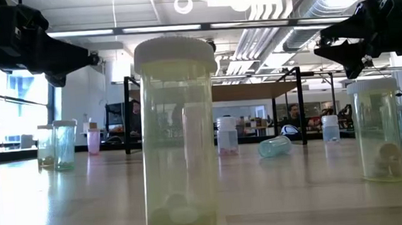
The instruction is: Pick and place medicine bottles onto shelf by color
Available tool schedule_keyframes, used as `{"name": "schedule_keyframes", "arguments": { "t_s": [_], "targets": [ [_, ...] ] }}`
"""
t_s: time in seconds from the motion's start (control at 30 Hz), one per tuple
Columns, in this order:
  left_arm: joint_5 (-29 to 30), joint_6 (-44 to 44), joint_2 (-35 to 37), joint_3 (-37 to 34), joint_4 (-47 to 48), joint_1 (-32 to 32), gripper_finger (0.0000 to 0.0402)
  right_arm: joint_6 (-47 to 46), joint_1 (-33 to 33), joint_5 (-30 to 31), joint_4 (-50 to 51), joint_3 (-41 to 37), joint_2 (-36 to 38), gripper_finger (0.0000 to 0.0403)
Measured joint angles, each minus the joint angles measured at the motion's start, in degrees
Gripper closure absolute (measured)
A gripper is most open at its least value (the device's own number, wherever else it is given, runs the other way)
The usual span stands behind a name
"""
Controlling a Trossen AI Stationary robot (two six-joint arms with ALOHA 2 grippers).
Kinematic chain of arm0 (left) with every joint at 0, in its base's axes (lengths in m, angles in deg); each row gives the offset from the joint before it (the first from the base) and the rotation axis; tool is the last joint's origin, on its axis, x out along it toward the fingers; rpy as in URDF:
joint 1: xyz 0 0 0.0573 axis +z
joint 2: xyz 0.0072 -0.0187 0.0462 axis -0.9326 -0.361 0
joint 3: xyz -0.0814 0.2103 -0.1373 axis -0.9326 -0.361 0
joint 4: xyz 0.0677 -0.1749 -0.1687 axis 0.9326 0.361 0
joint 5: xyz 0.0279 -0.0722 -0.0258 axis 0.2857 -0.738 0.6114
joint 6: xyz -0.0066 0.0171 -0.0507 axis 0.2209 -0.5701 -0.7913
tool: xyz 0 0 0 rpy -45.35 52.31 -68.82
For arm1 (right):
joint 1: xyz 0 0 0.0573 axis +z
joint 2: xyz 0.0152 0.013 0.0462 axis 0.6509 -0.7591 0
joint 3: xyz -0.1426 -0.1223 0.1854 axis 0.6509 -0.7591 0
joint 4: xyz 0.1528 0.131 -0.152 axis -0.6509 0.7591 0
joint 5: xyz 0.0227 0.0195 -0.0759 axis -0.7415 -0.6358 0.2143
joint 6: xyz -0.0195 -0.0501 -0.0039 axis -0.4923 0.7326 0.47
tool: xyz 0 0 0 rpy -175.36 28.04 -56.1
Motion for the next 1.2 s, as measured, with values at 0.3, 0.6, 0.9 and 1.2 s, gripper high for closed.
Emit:
{"name": "schedule_keyframes", "arguments": {
  "t_s": [0.3,0.6,0.9,1.2],
  "targets": [
    [0.0,0.0,0.0,0.0,0.0,0.0,0.0271,0.0,0.0,0.0,0.0,0.0,0.0,0.0187],
    [0.0,0.5,0.0,0.0,0.0,0.0,0.0269,0.0,0.0,0.0,0.0,0.0,0.0,0.0187],
    [-0.1,1.7,0.0,0.0,0.0,0.0,0.0206,0.0,0.0,0.0,0.0,0.0,0.0,0.0187],
    [0.1,4.7,0.0,1.8,-9.4,0.0,0.0182,0.0,0.0,0.0,0.0,0.0,0.0,0.0187]
  ]
}}
